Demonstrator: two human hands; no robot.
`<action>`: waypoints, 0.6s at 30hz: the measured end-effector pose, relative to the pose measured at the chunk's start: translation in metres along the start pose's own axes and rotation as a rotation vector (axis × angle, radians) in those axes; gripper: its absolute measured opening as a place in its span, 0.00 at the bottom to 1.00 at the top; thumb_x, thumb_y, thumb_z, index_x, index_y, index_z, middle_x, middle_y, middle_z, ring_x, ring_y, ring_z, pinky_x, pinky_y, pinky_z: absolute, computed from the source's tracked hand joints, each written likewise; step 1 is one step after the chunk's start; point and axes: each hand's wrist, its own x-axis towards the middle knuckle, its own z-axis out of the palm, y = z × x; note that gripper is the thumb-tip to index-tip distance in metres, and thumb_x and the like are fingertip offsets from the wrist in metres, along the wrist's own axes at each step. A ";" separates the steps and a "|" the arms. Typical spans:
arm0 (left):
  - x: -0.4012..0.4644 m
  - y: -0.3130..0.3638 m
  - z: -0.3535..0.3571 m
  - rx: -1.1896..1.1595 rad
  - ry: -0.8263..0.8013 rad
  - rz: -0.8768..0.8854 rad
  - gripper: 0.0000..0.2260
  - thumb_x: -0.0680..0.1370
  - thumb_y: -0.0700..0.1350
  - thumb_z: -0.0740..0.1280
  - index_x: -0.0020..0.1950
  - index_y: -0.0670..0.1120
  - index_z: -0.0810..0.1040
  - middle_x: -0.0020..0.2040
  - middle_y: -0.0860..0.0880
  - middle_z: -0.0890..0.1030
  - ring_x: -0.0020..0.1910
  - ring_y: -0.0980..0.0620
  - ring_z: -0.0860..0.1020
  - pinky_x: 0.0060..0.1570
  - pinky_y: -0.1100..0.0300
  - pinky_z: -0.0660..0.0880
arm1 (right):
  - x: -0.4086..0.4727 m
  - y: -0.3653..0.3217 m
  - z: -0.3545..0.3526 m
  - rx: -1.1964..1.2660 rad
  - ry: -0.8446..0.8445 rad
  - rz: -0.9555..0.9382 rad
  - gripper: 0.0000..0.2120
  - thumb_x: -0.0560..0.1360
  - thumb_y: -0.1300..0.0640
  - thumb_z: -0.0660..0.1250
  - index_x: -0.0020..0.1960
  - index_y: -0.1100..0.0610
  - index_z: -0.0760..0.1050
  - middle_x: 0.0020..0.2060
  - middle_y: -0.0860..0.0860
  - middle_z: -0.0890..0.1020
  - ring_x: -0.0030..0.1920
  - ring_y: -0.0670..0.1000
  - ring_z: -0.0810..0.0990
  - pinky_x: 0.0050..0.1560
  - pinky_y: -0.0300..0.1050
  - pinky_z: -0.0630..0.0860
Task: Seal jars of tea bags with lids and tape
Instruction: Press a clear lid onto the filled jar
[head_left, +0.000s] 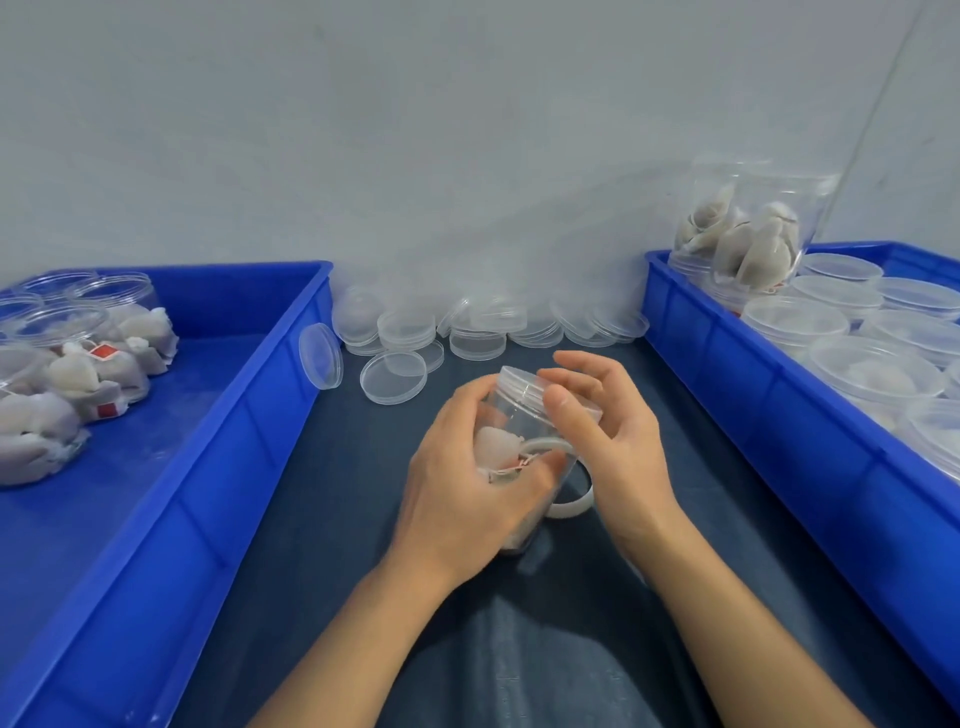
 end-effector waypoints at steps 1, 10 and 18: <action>0.000 -0.001 0.000 0.009 -0.003 -0.002 0.27 0.70 0.64 0.74 0.68 0.64 0.74 0.60 0.60 0.83 0.61 0.58 0.81 0.59 0.56 0.79 | 0.000 0.000 0.000 -0.006 0.005 -0.006 0.21 0.73 0.47 0.73 0.63 0.52 0.79 0.57 0.50 0.86 0.55 0.48 0.86 0.52 0.41 0.81; 0.002 0.002 -0.001 -0.470 -0.182 -0.106 0.21 0.74 0.56 0.69 0.63 0.47 0.79 0.53 0.48 0.85 0.52 0.53 0.83 0.52 0.60 0.78 | -0.002 0.000 -0.003 0.075 -0.042 -0.013 0.21 0.77 0.46 0.67 0.60 0.60 0.82 0.54 0.60 0.86 0.56 0.65 0.85 0.60 0.66 0.80; -0.001 0.002 0.003 -0.171 -0.003 -0.014 0.25 0.71 0.58 0.73 0.68 0.57 0.76 0.58 0.55 0.85 0.59 0.54 0.83 0.59 0.49 0.81 | -0.002 0.002 -0.001 0.009 -0.062 -0.021 0.14 0.80 0.51 0.68 0.60 0.58 0.82 0.51 0.56 0.87 0.53 0.58 0.87 0.54 0.54 0.83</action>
